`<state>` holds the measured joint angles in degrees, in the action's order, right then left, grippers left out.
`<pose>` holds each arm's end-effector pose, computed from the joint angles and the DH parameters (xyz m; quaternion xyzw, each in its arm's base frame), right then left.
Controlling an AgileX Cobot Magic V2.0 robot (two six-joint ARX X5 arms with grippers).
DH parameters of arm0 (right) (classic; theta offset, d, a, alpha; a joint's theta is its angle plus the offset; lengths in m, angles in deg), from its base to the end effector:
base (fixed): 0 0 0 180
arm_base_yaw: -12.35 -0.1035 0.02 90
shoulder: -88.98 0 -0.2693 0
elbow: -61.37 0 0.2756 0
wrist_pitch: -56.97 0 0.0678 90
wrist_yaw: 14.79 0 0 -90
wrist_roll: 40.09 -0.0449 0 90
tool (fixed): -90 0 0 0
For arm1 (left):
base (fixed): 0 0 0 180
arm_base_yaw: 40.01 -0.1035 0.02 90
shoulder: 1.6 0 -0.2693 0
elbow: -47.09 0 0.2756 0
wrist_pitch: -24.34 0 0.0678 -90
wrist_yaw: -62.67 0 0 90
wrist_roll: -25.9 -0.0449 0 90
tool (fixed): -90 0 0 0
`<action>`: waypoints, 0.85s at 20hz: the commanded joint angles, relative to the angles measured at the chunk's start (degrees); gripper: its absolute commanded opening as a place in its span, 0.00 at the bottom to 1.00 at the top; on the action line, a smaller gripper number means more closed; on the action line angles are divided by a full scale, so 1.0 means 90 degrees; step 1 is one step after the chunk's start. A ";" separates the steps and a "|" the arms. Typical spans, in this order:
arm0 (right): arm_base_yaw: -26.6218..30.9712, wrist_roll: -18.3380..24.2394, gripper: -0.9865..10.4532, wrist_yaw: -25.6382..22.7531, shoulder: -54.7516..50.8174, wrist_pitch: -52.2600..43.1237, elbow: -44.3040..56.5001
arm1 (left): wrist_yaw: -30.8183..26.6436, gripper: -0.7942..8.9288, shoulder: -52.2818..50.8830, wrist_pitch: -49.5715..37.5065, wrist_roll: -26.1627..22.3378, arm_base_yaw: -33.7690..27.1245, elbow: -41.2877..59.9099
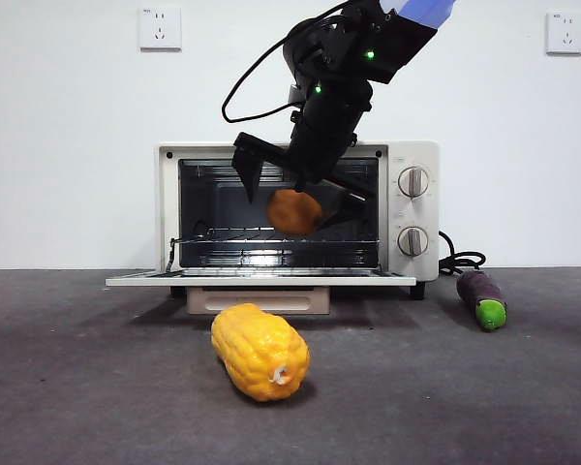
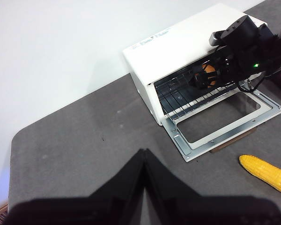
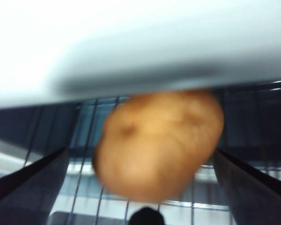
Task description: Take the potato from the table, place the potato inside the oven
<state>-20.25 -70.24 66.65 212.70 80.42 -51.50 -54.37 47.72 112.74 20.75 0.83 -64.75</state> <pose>0.4525 0.2815 0.2124 0.1430 0.3183 0.1203 0.9294 0.0653 -0.0294 0.5052 0.1684 0.1803 -0.1253 0.9610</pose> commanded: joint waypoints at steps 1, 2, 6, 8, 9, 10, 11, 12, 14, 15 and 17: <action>-0.0051 0.0049 0.54 0.0019 0.0051 0.0170 -0.0017 | -0.0002 0.08 -0.0024 -0.0032 -0.0066 0.0007 0.0034; -0.0080 0.0041 0.54 -0.0017 -0.0036 0.0408 -0.0019 | 0.0000 0.08 -0.0024 -0.0032 -0.0066 0.0007 0.0034; -0.0180 0.0075 0.54 -0.0449 -0.0476 0.1622 -0.0019 | 0.0002 0.08 -0.0036 -0.0032 0.0007 0.0007 0.0034; -0.0248 0.0070 0.54 -0.0447 -0.0767 0.2225 -0.0017 | 0.0007 0.08 -0.0034 -0.0032 0.0039 0.0007 0.0034; -0.0284 0.0078 0.54 -0.0430 -0.0935 0.2543 -0.0019 | 0.0007 0.08 -0.0034 -0.0032 0.0068 0.0007 0.0034; -0.0333 0.0129 0.53 -0.0423 -0.1124 0.2868 -0.0019 | 0.0007 0.08 -0.0034 -0.0032 0.0087 0.0007 0.0034; -0.0415 0.0211 0.53 -0.0430 -0.1319 0.3169 -0.0019 | 0.0005 0.08 -0.0034 -0.0032 0.0134 0.0007 0.0034; -0.0486 0.0262 0.53 -0.0427 -0.1540 0.3478 -0.0019 | 0.0007 0.08 -0.0034 -0.0032 0.0189 0.0007 0.0034; -0.0685 0.0517 0.53 -0.0418 -0.2030 0.4070 -0.0019 | 0.0049 0.08 -0.0007 -0.0032 0.0270 0.0007 0.0034; -0.0806 0.0602 0.53 -0.0423 -0.2302 0.4384 -0.0019 | 0.0051 0.08 0.0019 -0.0032 0.0323 0.0007 0.0034; -0.1069 0.0840 0.52 -0.0435 -0.2897 0.4903 -0.0017 | 0.0146 0.08 0.0117 -0.0032 0.0554 0.0010 0.0034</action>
<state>-29.72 -64.34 63.00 187.08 124.54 -51.58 -53.24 48.44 112.74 24.14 0.83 -64.75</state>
